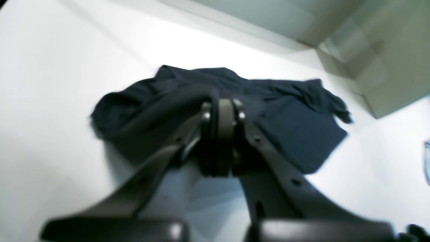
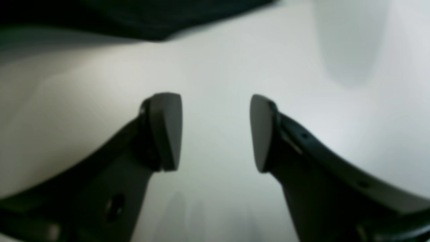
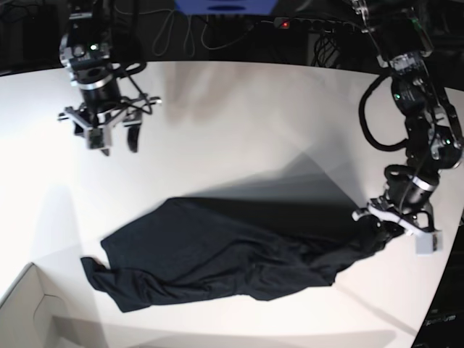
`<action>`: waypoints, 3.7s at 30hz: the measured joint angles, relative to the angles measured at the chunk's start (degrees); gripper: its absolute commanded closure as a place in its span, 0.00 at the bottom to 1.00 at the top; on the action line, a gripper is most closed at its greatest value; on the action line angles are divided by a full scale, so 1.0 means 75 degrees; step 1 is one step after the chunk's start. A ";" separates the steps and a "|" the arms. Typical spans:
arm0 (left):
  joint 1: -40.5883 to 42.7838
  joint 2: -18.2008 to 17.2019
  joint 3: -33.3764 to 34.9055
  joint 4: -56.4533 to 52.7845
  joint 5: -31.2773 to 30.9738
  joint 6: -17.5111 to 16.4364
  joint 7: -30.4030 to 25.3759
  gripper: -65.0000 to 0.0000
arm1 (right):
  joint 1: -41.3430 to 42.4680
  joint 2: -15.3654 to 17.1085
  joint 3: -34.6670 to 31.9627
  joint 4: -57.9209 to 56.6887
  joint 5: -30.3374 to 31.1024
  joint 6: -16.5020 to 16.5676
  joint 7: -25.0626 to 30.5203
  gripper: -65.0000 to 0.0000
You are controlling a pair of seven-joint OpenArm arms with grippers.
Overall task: Layout the t-shirt on the table in an organized manner, then fold the t-shirt properly
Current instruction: 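Move the left gripper to the shirt's corner and grasp it, then drag the grasped shirt corner with the left gripper toward the right gripper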
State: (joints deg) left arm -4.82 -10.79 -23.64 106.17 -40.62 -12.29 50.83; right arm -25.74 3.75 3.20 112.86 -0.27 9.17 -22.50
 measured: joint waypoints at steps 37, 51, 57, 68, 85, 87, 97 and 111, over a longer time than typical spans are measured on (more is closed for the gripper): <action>-0.3547 0.0099 -0.0236 -0.5855 0.1139 0.0006 -0.1279 0.18 | -0.0262 -0.0213 -0.1151 0.0009 -0.0076 -0.0003 -0.0023 0.50; -0.0219 0.0154 0.1408 -0.3867 0.0752 0.0029 -0.1859 0.18 | -0.0128 -0.0163 -0.1230 0.0003 -0.0055 -0.0003 -0.0023 0.50; -0.0207 0.0213 0.1655 -0.4095 0.1955 0.0047 -0.1990 0.18 | -0.0216 0.0006 -0.1180 0.0003 -0.0055 -0.0003 -0.0026 0.50; -0.0618 0.0726 0.1408 -0.4975 0.2970 0.0003 -0.2124 0.18 | -0.0458 0.0108 -0.1157 0.0012 -0.0050 -0.0003 0.0006 0.51; -0.0440 0.0749 0.1402 -0.4960 0.2879 -0.0050 -0.2055 1.00 | -0.0694 0.0067 -0.0358 0.0015 -0.0050 0.0003 -0.0023 0.51; -0.0017 0.0761 0.1399 -0.4293 0.2565 0.0023 -0.1906 0.99 | -0.0729 0.0073 -0.0286 0.0012 -0.0064 -0.0003 -0.0026 0.51; 0.2617 0.0726 0.1527 0.0085 0.0259 -0.0026 -0.1174 1.00 | -0.0650 0.0047 0.0545 0.0009 -0.0050 0.0029 -0.0015 0.51; 0.2113 0.0012 0.6802 0.0443 0.1958 0.0006 -0.1122 1.00 | -0.0650 0.0090 0.2492 0.0012 0.0009 0.0003 -0.0003 0.51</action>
State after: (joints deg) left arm 11.03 -10.70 27.38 109.49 -25.93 -12.25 42.41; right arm -30.61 4.43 21.89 112.95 -0.21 9.19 -22.52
